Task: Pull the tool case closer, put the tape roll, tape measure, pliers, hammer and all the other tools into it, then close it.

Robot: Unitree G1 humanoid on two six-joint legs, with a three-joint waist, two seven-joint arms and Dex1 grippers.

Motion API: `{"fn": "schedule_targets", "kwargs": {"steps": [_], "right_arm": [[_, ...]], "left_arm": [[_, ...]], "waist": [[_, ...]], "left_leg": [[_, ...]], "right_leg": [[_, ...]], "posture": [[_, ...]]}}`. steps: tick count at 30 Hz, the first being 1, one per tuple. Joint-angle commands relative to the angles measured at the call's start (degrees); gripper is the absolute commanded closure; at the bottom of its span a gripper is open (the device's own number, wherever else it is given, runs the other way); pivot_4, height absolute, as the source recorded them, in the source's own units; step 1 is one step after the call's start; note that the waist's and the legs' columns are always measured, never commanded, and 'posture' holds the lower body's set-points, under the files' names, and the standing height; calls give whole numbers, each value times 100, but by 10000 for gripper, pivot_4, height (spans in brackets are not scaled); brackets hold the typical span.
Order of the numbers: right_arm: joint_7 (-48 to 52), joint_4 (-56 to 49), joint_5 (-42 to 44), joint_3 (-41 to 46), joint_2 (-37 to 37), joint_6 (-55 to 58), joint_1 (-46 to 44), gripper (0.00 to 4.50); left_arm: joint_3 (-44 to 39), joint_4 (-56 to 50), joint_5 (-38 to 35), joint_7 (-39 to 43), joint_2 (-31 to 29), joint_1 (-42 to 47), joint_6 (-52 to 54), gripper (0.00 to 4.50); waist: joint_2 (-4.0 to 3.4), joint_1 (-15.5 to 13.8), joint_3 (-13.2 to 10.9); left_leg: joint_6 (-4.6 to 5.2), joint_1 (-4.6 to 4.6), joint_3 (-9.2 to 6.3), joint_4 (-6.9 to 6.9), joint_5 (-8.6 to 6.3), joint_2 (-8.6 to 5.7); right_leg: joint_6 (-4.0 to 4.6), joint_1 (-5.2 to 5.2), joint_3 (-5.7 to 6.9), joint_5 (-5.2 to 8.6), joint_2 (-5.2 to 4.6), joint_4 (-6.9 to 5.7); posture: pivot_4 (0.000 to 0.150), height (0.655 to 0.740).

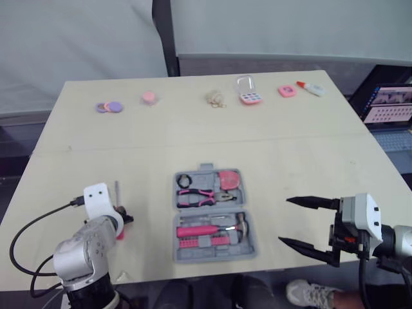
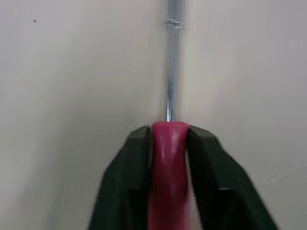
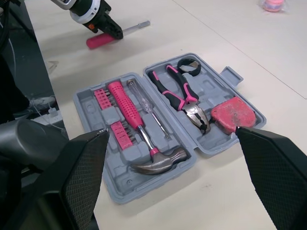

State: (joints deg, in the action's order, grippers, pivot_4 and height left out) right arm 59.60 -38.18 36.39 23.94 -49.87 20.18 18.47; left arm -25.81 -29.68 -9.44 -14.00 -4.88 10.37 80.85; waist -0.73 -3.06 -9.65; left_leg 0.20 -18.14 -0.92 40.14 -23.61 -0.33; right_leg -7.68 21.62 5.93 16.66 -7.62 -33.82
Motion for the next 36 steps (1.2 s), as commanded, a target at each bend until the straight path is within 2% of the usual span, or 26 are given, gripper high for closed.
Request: {"fn": "schedule_targets", "kwargs": {"steps": [1,9,13,16,18,20,25,27,30,36], "right_arm": [[-61,-216,27,65,43,-45,16,0],[-71,-172,-15,10,40,-57,-19,0],[-8,-73,-2,-32,-13,-62,-128,0],[51,18,-25,-80,-40,-82,-240,0],[67,65,-48,-121,-39,-86,-293,0],[80,121,-108,-212,-19,-122,-353,0],[61,203,-185,-347,9,-150,-491,0],[69,202,-204,-349,15,-155,-485,0],[112,181,-220,-310,-17,-151,-449,0],[109,58,-209,-267,-24,-119,-365,0]], "left_arm": [[78,218,160,68,27,-73,16,40255],[159,297,225,330,-50,-96,-191,40255],[288,410,210,811,-790,24,-661,40255],[716,689,29,1947,-1984,115,-1560,40255],[842,883,-177,2658,-2509,171,-2110,40255],[1282,967,-218,3716,-3304,101,-2940,40255],[1988,959,-364,5527,-4482,11,-4289,40255],[2201,1062,-333,5939,-4705,89,-4685,40255],[2570,1139,-283,6522,-4932,307,-5169,40255],[3208,937,-277,7240,-5100,1042,-5138,40255]], "waist": [[-7,-2,4],[-27,-4,16],[-28,-2,15],[5,36,-7],[6,39,-8],[6,37,-10],[3,81,-14],[0,101,-16],[-4,127,-23],[5,152,-45]], "left_leg": [[0,1,0,0,0,0],[-1,3,1,-2,1,0],[-6,3,-3,-2,4,1],[-16,0,-4,-4,7,4],[-22,-13,-9,-10,5,11],[-19,-21,-9,-18,5,11],[-10,-60,-1,-19,1,2],[-10,-97,-5,-6,1,0],[-12,-98,4,-5,4,1],[-6,-99,37,10,12,-1]], "right_leg": [[0,0,0,0,0,1],[0,0,-2,0,-1,3],[2,0,2,1,-1,7],[16,18,3,8,9,-3],[25,33,5,14,8,-10],[23,39,8,12,-2,-14],[15,72,13,8,-5,-2],[11,98,26,6,5,-4],[11,97,33,6,11,-7],[6,94,28,3,10,-26]], "posture": [[1500,7400],[1500,7400],[1500,7400],[1500,7400],[1500,7400],[1500,7400],[1500,7400],[1500,7400],[1500,7400],[1500,7400]]}}
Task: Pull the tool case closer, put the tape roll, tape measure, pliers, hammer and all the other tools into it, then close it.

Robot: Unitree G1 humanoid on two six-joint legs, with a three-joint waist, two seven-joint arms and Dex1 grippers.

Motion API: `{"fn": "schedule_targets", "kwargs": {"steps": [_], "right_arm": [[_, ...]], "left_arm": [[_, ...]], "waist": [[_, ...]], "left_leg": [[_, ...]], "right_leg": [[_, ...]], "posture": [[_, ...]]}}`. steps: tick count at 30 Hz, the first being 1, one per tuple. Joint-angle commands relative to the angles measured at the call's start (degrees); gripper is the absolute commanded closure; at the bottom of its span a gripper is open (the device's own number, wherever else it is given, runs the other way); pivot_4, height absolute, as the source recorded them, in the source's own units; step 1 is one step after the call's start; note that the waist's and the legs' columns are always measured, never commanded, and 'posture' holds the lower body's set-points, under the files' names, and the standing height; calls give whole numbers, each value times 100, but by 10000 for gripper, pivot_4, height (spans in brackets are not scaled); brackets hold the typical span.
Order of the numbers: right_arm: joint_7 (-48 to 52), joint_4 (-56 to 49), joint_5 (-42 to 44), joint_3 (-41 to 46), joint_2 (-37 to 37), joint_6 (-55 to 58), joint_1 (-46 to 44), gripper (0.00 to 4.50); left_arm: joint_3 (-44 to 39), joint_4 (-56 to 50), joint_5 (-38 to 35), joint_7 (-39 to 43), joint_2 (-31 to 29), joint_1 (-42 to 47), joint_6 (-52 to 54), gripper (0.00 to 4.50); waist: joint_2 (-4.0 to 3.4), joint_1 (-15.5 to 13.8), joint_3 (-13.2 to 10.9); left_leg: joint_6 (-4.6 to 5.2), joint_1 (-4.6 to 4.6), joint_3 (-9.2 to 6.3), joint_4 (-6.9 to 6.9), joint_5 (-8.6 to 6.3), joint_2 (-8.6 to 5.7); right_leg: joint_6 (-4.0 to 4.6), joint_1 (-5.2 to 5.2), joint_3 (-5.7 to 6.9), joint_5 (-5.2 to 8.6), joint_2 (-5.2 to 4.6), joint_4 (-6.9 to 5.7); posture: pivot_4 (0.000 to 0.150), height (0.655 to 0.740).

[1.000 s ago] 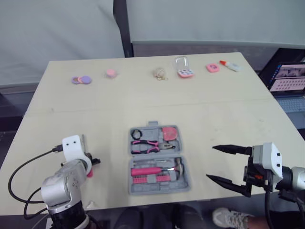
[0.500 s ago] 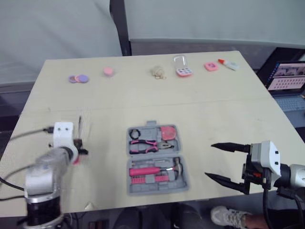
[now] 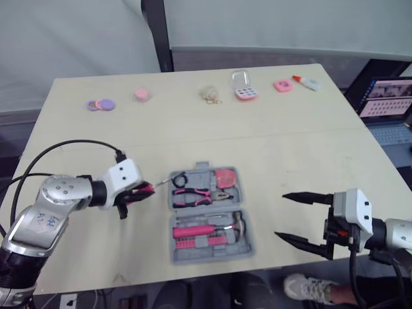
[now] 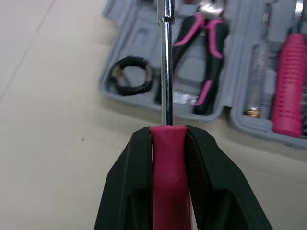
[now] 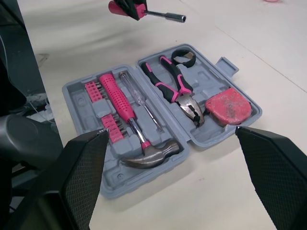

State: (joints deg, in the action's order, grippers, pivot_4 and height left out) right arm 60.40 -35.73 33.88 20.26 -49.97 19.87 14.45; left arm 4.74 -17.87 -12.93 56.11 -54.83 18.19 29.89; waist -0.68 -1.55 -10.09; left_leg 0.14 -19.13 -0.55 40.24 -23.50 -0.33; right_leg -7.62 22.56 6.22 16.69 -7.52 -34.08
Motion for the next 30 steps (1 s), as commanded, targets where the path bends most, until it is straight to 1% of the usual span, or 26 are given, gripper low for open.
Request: {"fn": "schedule_targets", "kwargs": {"steps": [1,4,8,12,16,19,23,28,30], "right_arm": [[21,-209,44,98,-8,-85,55,0],[49,-249,18,106,-5,-125,134,0],[139,-284,-48,193,-2,-246,353,0],[220,-370,-52,327,25,-352,704,0],[310,-388,-173,387,6,-497,1025,0],[250,-449,-194,347,12,-498,1050,0],[221,-550,-231,247,23,-471,1084,0],[278,-455,-339,68,-6,-539,1013,0],[321,-409,-382,34,-23,-601,990,0]], "left_arm": [[278,-266,130,292,-125,409,27,40255],[573,-483,19,514,-102,886,492,40255],[824,-1054,-282,713,-113,1243,1320,40255],[1159,-1549,-331,805,-195,1450,1879,40255],[1615,-1874,-165,887,-397,1629,2194,40255],[1851,-2187,-293,836,-422,1727,2722,40255],[2134,-2604,-234,658,-534,1701,3167,40255],[2748,-2896,-140,571,-675,1806,3590,40255],[3064,-2903,-85,430,-530,1925,3771,40255]], "waist": [[0,2,-2],[5,4,-5],[8,4,-7],[11,3,-9],[12,2,-10],[12,2,-10],[13,-1,-10],[13,-6,-11],[13,-11,-11]], "left_leg": [[0,1,2,0,0,0],[1,0,4,0,1,-1],[3,-3,4,-1,0,-1],[4,-4,3,1,0,-1],[6,-1,4,11,1,0],[6,0,1,15,1,0],[6,-3,-26,15,1,-1],[6,1,-33,16,1,-1],[7,0,-33,19,1,-2]], "right_leg": [[0,0,-1,0,0,0],[-1,1,-2,-1,1,-1],[-2,1,-2,-1,1,0],[-2,1,-3,-1,2,0],[-2,-1,-9,-1,2,-10],[-2,-2,-14,-1,2,-13],[-2,-1,-13,-1,2,-11],[-1,-3,-18,-1,2,-14],[-2,-3,-18,-1,1,-14]], "posture": [[1500,7400],[1500,7400],[1500,7400],[1500,7400],[1500,7400],[1500,7400],[1500,7400],[1500,7400],[1500,7400]]}}
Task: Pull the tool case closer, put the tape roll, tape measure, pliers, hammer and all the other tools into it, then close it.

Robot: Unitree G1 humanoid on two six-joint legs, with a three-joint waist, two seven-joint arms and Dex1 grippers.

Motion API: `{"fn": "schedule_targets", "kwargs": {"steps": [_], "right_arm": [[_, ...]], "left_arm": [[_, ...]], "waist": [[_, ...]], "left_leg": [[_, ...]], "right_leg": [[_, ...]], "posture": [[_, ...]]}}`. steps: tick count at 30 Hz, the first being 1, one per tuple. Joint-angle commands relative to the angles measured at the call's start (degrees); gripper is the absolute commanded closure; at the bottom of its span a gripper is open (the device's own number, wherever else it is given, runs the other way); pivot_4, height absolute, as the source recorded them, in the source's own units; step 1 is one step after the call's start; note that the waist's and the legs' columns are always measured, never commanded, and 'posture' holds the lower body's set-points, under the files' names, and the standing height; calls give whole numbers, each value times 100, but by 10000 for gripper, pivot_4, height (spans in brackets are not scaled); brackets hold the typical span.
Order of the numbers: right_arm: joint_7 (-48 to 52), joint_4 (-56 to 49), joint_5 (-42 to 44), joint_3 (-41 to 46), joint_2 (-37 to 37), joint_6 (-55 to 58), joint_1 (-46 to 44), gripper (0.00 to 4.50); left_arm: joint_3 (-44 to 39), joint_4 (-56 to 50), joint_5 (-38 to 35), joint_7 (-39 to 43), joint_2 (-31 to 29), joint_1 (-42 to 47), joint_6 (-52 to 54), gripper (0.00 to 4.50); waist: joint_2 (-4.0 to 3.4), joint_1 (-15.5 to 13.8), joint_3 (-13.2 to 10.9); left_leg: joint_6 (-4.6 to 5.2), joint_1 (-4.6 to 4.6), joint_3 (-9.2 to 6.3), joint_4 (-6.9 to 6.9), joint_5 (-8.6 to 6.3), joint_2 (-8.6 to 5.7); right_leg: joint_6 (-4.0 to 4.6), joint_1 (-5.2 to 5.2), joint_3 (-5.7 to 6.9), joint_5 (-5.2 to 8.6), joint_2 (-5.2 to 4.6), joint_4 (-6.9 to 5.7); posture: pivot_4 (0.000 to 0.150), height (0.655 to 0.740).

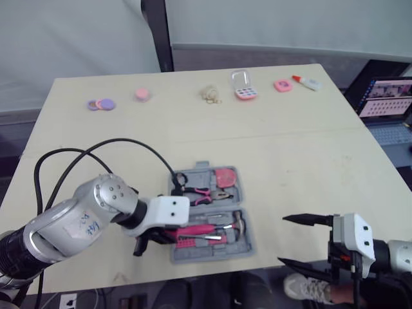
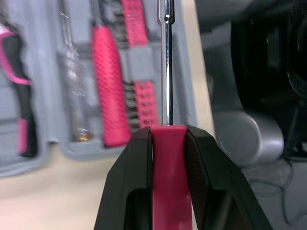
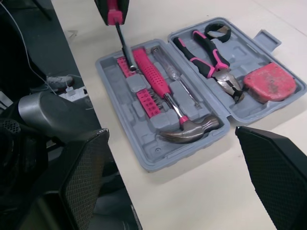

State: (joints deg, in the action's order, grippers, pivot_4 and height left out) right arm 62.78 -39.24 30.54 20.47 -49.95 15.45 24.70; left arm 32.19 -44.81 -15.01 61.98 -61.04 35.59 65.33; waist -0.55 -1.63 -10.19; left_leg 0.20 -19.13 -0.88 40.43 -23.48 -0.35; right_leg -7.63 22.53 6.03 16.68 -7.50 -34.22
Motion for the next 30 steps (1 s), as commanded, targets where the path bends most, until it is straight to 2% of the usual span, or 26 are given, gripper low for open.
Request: {"fn": "schedule_targets", "kwargs": {"steps": [1,7,15,30], "right_arm": [[97,-52,-66,10,-27,-185,-28,0],[115,-147,-85,35,-23,-212,65,0],[230,-118,-169,69,-93,-315,112,0],[141,-290,-192,86,-54,-230,184,0]], "left_arm": [[469,-201,139,-263,224,237,336,40255],[993,-116,135,-802,830,490,949,40255],[1491,221,-81,-1226,1450,1430,1855,40255],[1779,421,-970,-1910,2346,2048,2717,40255]], "waist": [[0,-13,0],[2,-22,-1],[3,-45,-2],[3,-123,-2]], "left_leg": [[0,0,-1,1,0,-1],[5,-3,-3,12,-1,-4],[10,-5,-8,31,-4,-5],[15,-9,-11,55,-7,-7]], "right_leg": [[0,0,0,0,0,0],[0,0,-2,0,-1,-7],[0,0,-7,0,-2,-21],[0,0,-11,0,-4,-33]], "posture": [[1500,7400],[1500,7400],[1500,7400],[1500,7400]]}}
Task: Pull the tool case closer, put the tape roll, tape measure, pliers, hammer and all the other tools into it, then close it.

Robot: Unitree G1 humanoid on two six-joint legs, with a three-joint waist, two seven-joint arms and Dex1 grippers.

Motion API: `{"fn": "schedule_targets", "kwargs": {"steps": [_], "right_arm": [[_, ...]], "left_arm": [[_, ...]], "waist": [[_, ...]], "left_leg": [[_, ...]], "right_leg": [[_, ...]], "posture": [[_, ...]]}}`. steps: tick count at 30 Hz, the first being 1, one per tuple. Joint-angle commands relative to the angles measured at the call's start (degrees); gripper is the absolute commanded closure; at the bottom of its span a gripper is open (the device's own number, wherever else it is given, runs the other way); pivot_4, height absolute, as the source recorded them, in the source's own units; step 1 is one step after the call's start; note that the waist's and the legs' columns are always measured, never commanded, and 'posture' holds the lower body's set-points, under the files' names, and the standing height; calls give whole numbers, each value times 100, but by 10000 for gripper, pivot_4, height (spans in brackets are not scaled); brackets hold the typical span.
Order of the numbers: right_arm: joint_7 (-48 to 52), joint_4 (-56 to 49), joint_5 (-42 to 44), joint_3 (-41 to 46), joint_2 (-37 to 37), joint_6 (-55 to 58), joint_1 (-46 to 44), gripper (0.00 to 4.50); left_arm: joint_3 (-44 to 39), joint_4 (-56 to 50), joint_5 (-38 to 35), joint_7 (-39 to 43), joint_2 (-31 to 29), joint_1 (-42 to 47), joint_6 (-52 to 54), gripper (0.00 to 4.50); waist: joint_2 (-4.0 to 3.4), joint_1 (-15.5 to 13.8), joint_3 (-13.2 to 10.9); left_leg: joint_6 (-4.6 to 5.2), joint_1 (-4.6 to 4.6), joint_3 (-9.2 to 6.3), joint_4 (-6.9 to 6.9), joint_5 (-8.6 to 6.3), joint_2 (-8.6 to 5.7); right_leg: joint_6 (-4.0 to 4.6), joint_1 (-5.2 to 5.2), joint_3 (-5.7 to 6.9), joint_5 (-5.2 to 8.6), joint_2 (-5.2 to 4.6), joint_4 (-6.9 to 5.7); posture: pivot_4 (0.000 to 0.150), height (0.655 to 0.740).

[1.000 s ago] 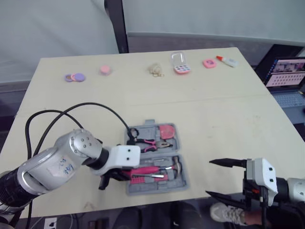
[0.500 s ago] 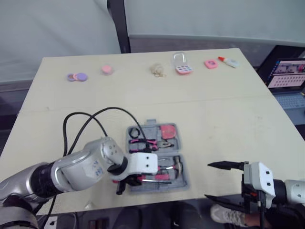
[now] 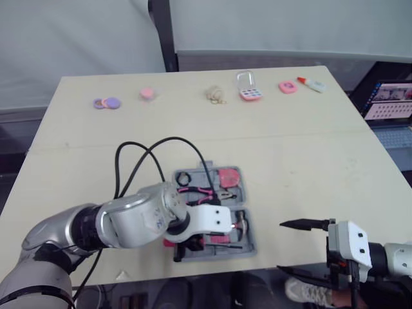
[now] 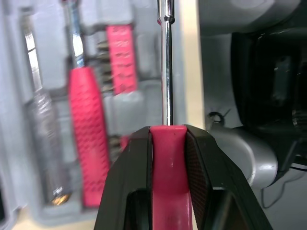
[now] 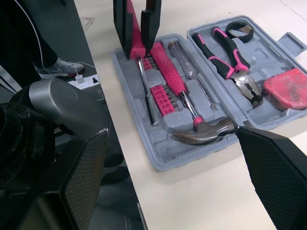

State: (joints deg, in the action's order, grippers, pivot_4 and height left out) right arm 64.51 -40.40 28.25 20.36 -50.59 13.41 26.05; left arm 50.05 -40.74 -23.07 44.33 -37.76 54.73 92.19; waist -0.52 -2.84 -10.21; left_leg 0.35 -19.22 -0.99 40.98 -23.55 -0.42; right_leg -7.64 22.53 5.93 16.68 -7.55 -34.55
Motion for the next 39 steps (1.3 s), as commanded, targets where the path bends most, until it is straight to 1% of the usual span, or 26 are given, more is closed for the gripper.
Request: {"fn": "schedule_targets", "kwargs": {"steps": [1,8,15,28,39], "right_arm": [[-44,-185,36,113,17,-18,67,0],[-127,-237,60,161,23,33,113,0],[-186,-286,67,207,24,59,167,0],[-266,-385,70,294,58,92,292,0],[-273,-393,55,362,86,91,376,0]], "left_arm": [[36,69,-227,-226,44,142,31,40255],[145,475,-498,-827,325,149,31,40255],[209,579,-791,-1242,417,36,31,40255],[294,920,-1108,-1752,704,69,31,40255],[318,1097,-1182,-1916,856,100,31,40255]], "waist": [[0,-2,0],[0,-8,0],[0,-8,0],[0,-9,0],[0,-10,0]], "left_leg": [[0,0,0,0,0,0],[0,1,0,1,0,-2],[0,1,0,1,0,-2],[0,2,0,3,0,-4],[0,2,1,3,0,-6]], "right_leg": [[0,0,0,0,0,-1],[0,0,-1,0,-1,-4],[0,0,-3,0,-2,-5],[0,0,-3,0,-1,-7],[0,0,-4,0,-2,-7]], "posture": [[1500,7400],[1500,7400],[1500,7400],[1500,7400],[1500,7400]]}}
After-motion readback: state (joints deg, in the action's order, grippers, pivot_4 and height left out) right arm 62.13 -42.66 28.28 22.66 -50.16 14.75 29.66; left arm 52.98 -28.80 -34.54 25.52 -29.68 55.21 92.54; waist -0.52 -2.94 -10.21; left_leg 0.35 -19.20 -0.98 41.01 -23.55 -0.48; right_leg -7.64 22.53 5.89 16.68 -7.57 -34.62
